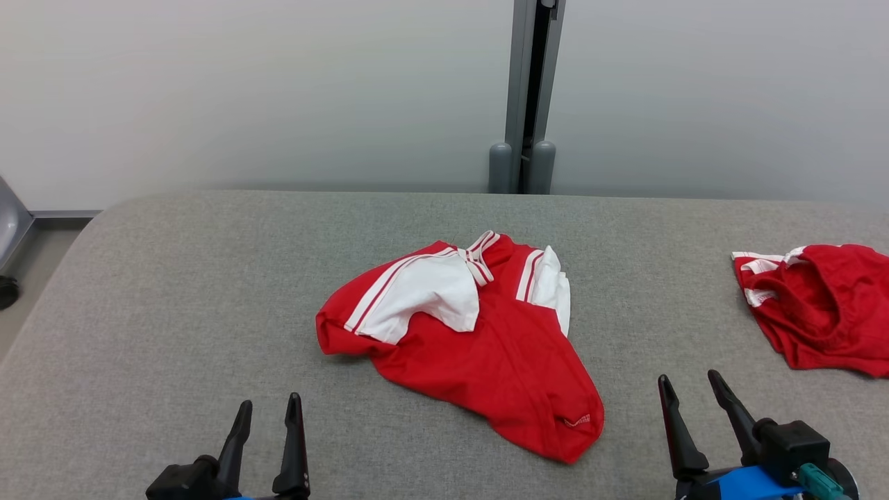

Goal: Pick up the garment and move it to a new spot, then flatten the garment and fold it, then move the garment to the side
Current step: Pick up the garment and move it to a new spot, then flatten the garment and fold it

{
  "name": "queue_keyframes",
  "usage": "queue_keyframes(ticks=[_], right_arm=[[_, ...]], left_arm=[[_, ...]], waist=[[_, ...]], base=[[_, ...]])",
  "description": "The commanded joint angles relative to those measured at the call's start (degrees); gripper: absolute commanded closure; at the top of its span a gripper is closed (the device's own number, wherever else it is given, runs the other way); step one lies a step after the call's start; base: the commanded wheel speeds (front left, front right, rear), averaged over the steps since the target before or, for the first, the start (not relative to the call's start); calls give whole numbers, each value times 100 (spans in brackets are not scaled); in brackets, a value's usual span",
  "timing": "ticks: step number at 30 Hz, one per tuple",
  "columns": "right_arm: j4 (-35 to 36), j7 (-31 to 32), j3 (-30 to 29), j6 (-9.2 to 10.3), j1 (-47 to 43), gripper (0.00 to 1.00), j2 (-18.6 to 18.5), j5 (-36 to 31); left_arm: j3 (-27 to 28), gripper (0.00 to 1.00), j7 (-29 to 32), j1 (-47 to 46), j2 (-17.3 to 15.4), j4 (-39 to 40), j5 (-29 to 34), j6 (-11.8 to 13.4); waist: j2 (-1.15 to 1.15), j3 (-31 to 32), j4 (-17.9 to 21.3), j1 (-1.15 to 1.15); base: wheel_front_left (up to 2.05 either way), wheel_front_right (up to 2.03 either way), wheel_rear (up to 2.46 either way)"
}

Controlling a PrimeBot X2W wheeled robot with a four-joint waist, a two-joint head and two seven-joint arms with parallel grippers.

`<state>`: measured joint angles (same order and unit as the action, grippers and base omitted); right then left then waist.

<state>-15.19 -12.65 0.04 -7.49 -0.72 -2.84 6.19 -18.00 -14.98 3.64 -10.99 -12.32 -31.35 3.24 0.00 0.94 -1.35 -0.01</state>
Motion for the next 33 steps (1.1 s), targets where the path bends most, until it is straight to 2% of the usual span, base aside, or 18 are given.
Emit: queue_keyframes(ticks=[1, 33], right_arm=[[-7, -48, 8, -1, -79, 0, -10, 40], [-103, -142, 33, 0, 196, 0, -10, -16]], left_arm=[[11, 0, -11, 81, -36, 47, -43, 45], [-3, 0, 157, 61, -171, 420, -136, 205]], waist=[[0, -5, 7, 1], [0, -189, 58, 1]], base=[[0, 0, 0], [0, 0, 0]])
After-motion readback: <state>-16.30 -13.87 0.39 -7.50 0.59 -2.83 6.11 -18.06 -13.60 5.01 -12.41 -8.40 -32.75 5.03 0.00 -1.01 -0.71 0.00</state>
